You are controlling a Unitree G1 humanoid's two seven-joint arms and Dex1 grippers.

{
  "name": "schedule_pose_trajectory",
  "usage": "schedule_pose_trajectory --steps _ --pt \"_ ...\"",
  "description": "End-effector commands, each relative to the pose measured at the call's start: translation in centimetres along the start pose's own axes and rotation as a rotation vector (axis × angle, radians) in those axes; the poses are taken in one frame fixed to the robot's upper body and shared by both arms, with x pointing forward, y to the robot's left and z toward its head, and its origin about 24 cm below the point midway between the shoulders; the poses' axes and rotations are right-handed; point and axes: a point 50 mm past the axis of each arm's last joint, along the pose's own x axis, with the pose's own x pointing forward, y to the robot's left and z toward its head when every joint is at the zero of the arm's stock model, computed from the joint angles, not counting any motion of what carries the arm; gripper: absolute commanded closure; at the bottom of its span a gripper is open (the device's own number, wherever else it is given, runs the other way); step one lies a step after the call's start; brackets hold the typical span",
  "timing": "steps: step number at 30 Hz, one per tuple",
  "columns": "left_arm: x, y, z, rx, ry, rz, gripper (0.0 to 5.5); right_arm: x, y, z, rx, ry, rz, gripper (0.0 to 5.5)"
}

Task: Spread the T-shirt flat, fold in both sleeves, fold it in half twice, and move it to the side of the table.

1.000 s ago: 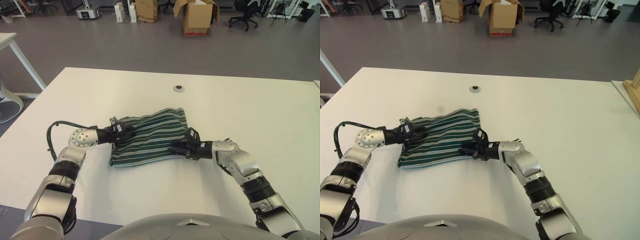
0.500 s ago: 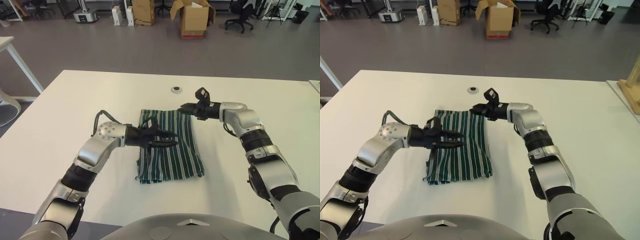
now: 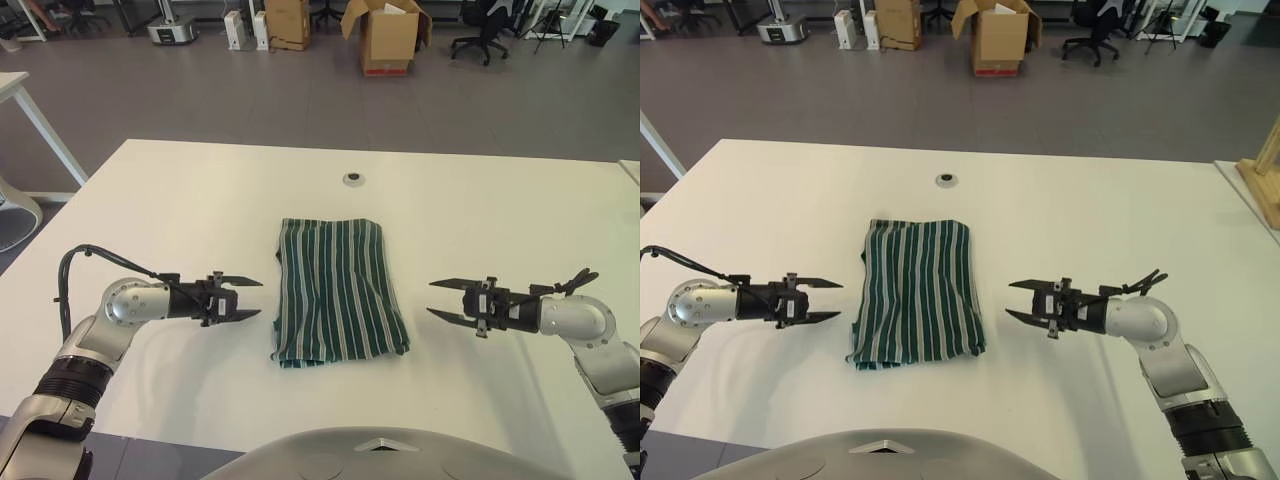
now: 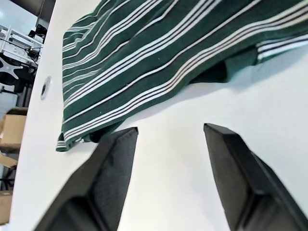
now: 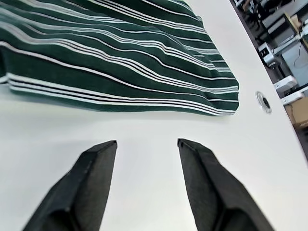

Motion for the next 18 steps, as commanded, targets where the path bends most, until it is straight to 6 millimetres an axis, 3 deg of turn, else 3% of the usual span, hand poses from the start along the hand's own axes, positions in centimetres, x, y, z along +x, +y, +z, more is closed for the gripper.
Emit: schedule_pose_trajectory --steps 1,6,12,18 --pt "1.7 -2.2 0.6 0.202 -0.048 -0.033 2.79 1.0 2.1 -0.5 -0.222 -0.029 0.032 2.91" --pt "4.1 -3.6 1.2 0.338 -0.151 -0.105 2.79 2.8 2.7 -1.0 -0.331 -0.084 0.089 2.91" --pt "6.1 -4.6 2.0 0.400 -0.278 -0.239 2.79 5.8 2.0 -0.1 -0.394 -0.189 0.157 2.91" --pt "6.8 -5.2 1.9 0.431 -0.320 -0.328 2.93 6.5 2.6 0.4 -0.442 -0.260 0.259 3.05"
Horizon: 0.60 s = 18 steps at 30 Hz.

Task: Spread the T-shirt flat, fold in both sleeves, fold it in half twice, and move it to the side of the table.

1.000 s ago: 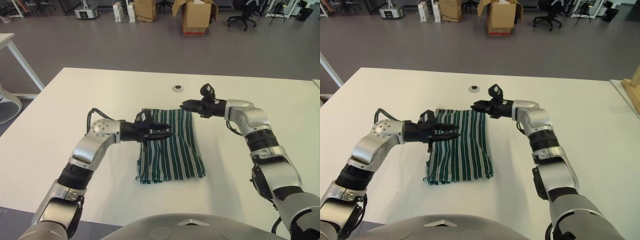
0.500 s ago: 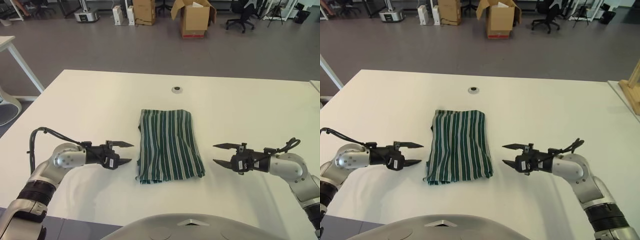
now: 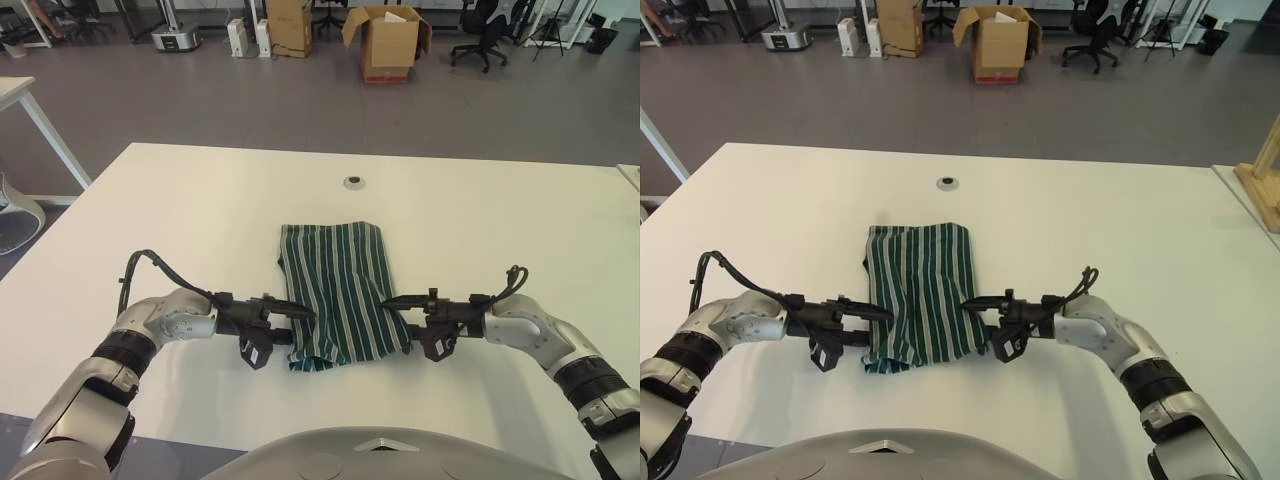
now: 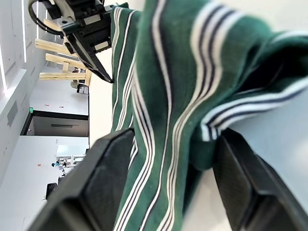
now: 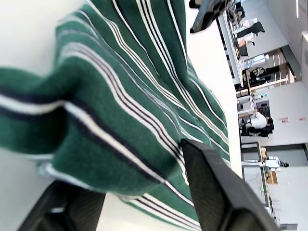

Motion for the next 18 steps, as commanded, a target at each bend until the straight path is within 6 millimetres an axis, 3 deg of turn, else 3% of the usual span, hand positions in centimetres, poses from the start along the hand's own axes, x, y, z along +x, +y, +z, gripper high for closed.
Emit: schedule_pose_trajectory --steps 1,5,10,12,14,16,18 --pt "0.8 -4.6 0.5 -0.048 -0.050 -0.313 3.12 0.3 1.4 0.2 -0.004 -0.039 0.141 3.23" --pt "0.4 -6.0 1.5 -0.028 -0.137 -0.417 4.01 -0.2 1.7 0.5 -0.002 -0.070 0.158 4.13" --pt "-0.3 -6.5 2.5 -0.038 -0.217 -0.467 4.65 -0.6 2.2 1.4 0.048 -0.103 0.184 5.10" --pt "-0.9 -7.7 3.5 -0.078 -0.265 -0.507 4.85 -1.3 2.7 2.5 0.147 -0.125 0.197 5.35" --pt "-1.5 -8.7 6.0 -0.163 -0.338 -0.478 5.05 -2.3 3.1 5.0 0.373 -0.160 0.217 5.37" --pt "-1.4 -6.8 8.1 -0.309 -0.349 -0.430 5.26 -2.4 1.6 7.2 0.571 -0.219 0.208 5.37" --pt "-0.9 -3.0 7.3 -0.568 -0.300 -0.327 5.41 -2.6 -0.7 7.5 0.779 -0.244 0.164 5.37"
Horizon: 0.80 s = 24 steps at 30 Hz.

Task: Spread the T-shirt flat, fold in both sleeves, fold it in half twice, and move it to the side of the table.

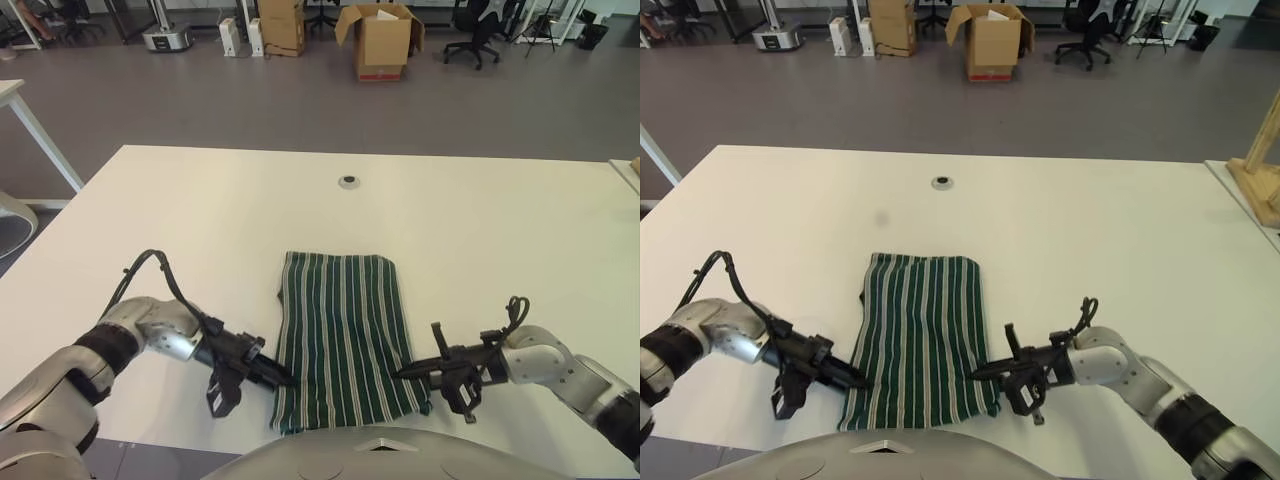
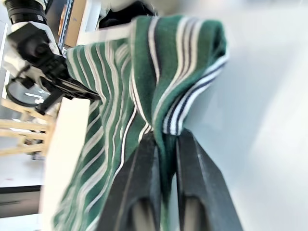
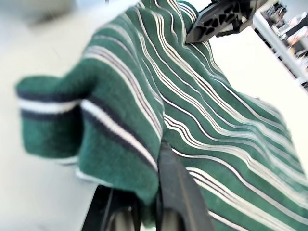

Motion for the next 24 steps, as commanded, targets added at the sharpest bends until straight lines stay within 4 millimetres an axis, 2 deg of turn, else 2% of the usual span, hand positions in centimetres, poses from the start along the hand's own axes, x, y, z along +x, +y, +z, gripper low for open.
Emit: schedule_pose_trajectory --steps 1,2,4,6,9,14,17,20,24 --pt "0.0 2.1 1.1 -0.595 -0.051 0.047 5.43 -1.3 -3.2 3.3 0.380 -0.107 -0.055 5.37" --pt "-1.0 3.7 0.4 -0.703 -0.074 0.111 5.45 -1.8 -3.8 3.4 0.459 -0.115 -0.059 5.37" --pt "-2.6 5.9 -0.5 -0.903 -0.147 0.216 5.45 -2.7 -5.0 3.3 0.568 -0.134 -0.092 5.37" --pt "-3.9 7.7 -0.9 -1.032 -0.211 0.319 5.45 -3.4 -6.5 2.9 0.682 -0.167 -0.127 5.37" --pt "-5.6 8.6 -1.5 -1.176 -0.259 0.413 5.45 -4.0 -8.3 2.5 0.807 -0.215 -0.154 5.37" --pt "-7.9 10.8 -4.4 -1.344 -0.342 0.642 5.45 -4.8 -11.5 1.0 1.002 -0.254 -0.228 5.37" --pt "-7.9 10.3 -7.0 -1.457 -0.309 0.737 5.45 -3.9 -12.9 -1.4 1.089 -0.182 -0.273 5.37" --pt "-6.9 7.6 -9.5 -1.561 -0.158 0.788 5.45 -2.0 -13.1 -4.6 1.205 -0.038 -0.330 5.37" --pt "-6.5 6.8 -10.3 -1.572 -0.117 0.773 5.45 -1.4 -13.2 -5.7 1.231 0.018 -0.334 5.37"
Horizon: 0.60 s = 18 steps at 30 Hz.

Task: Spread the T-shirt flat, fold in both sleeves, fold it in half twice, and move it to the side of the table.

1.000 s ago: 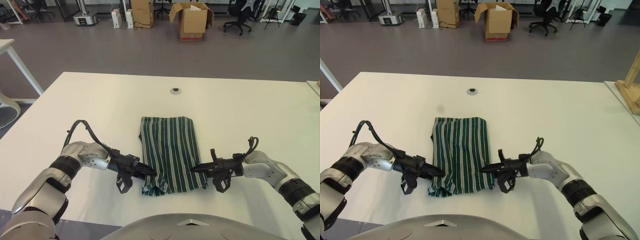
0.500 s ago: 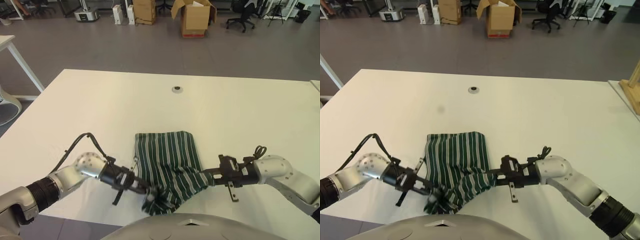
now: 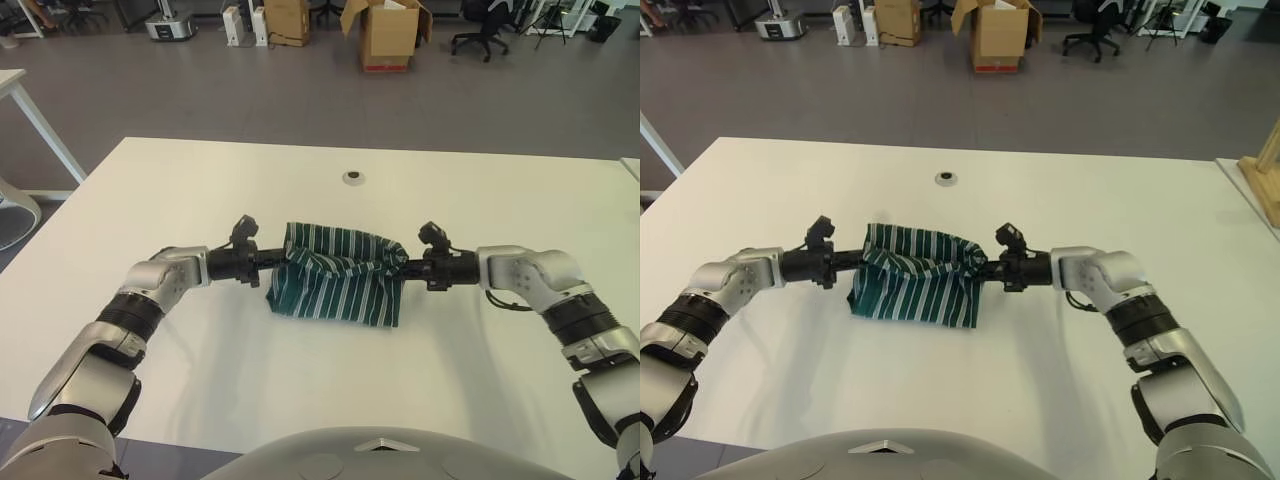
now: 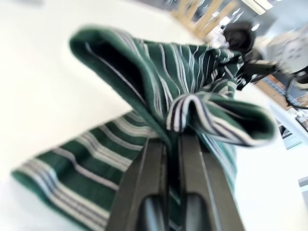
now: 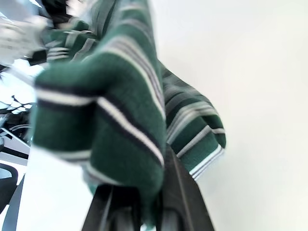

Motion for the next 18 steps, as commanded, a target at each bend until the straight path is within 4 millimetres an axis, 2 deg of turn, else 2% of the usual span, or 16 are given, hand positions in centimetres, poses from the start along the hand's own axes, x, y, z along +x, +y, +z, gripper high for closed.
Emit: schedule_pose_trajectory --steps 1,2,5,6,7,9,10,12,14,16,18 --pt "-0.3 1.5 -0.1 -0.024 -0.060 0.110 5.07 0.0 -1.4 0.8 0.082 -0.046 -0.068 4.99" --pt "-0.4 2.2 -0.4 -0.062 -0.110 0.178 4.89 0.3 -2.0 0.6 0.158 -0.090 -0.087 4.80" --pt "-0.4 3.4 -2.6 -0.390 -0.120 0.331 4.33 -1.1 -3.9 1.3 0.505 -0.333 -0.109 4.19" --pt "-0.3 3.7 -3.0 -0.467 -0.124 0.383 4.14 -1.5 -4.5 1.3 0.567 -0.371 -0.142 3.96" --pt "-0.5 4.1 -3.0 -0.504 -0.142 0.453 4.14 -1.7 -5.1 0.9 0.586 -0.377 -0.206 3.96" --pt "-1.0 4.6 -2.4 -0.481 -0.171 0.538 4.14 -2.1 -5.8 0.4 0.610 -0.386 -0.293 3.96" --pt "-1.4 4.8 -2.0 -0.422 -0.169 0.571 4.14 -2.3 -5.9 0.4 0.610 -0.397 -0.309 3.96" --pt "-1.3 4.6 1.7 -0.126 -0.268 0.581 4.14 -3.0 -5.5 0.8 0.564 -0.424 -0.300 3.96" --pt "0.0 2.6 5.8 0.196 -0.358 0.480 4.14 -3.5 -4.8 1.4 0.506 -0.452 -0.278 3.96" --pt "1.4 0.7 7.9 0.452 -0.326 0.379 4.14 -3.7 -4.0 2.1 0.470 -0.488 -0.239 3.96" --pt "2.1 -0.2 9.5 0.642 -0.263 0.353 4.14 -3.8 -3.5 2.7 0.441 -0.513 -0.220 3.96"
